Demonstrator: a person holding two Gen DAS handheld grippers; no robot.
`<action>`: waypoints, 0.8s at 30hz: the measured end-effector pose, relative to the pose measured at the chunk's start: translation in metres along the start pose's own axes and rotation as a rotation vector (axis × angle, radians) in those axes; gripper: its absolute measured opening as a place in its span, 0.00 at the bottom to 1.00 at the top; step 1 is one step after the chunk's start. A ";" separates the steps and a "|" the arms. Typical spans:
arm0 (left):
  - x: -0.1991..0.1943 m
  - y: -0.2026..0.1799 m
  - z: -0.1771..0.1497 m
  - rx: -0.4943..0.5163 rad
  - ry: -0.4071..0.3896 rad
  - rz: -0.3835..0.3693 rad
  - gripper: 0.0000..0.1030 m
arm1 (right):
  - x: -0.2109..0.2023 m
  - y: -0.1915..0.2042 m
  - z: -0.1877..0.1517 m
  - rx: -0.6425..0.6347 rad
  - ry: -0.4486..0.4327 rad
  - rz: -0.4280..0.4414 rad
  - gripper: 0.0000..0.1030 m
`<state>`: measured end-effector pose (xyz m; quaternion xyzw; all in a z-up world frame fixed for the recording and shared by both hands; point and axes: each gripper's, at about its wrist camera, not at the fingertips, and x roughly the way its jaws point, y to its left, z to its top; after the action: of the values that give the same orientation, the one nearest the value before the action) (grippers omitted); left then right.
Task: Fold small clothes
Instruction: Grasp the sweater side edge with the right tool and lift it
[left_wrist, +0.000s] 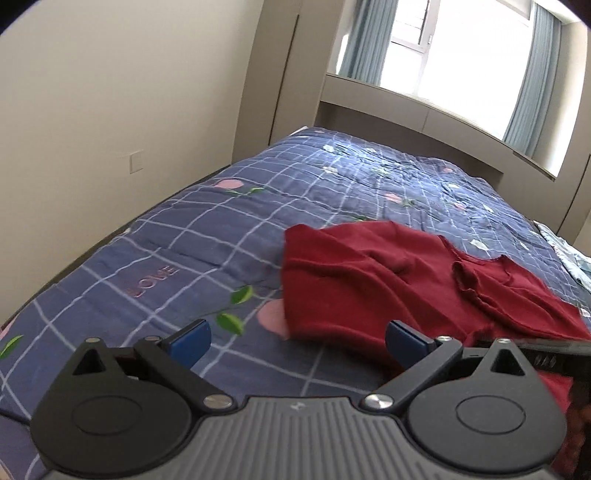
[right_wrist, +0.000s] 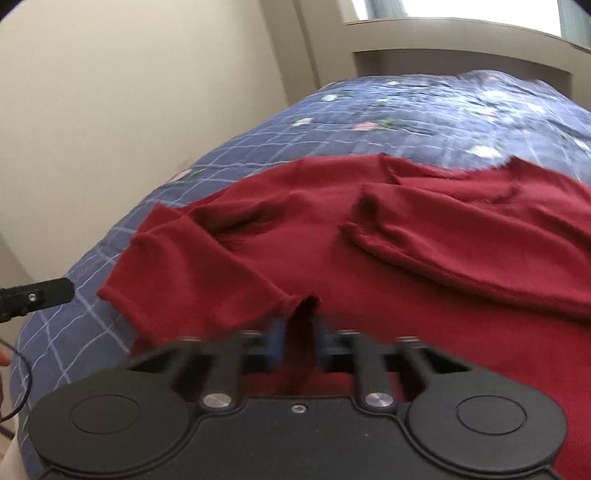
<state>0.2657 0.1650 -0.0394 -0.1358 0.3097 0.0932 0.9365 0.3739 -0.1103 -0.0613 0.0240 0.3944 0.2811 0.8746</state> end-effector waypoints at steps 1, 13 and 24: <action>-0.001 0.002 -0.001 -0.003 -0.005 -0.003 1.00 | -0.003 0.002 0.008 -0.004 -0.004 0.018 0.05; 0.021 -0.020 0.001 0.052 -0.020 -0.009 1.00 | -0.085 0.043 0.213 -0.087 -0.216 0.294 0.04; 0.081 -0.073 0.042 0.089 -0.140 -0.004 0.90 | -0.110 0.072 0.317 -0.195 -0.298 0.269 0.04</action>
<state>0.3717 0.1167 -0.0419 -0.0879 0.2469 0.0867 0.9612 0.5043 -0.0486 0.2506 0.0330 0.2249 0.4255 0.8759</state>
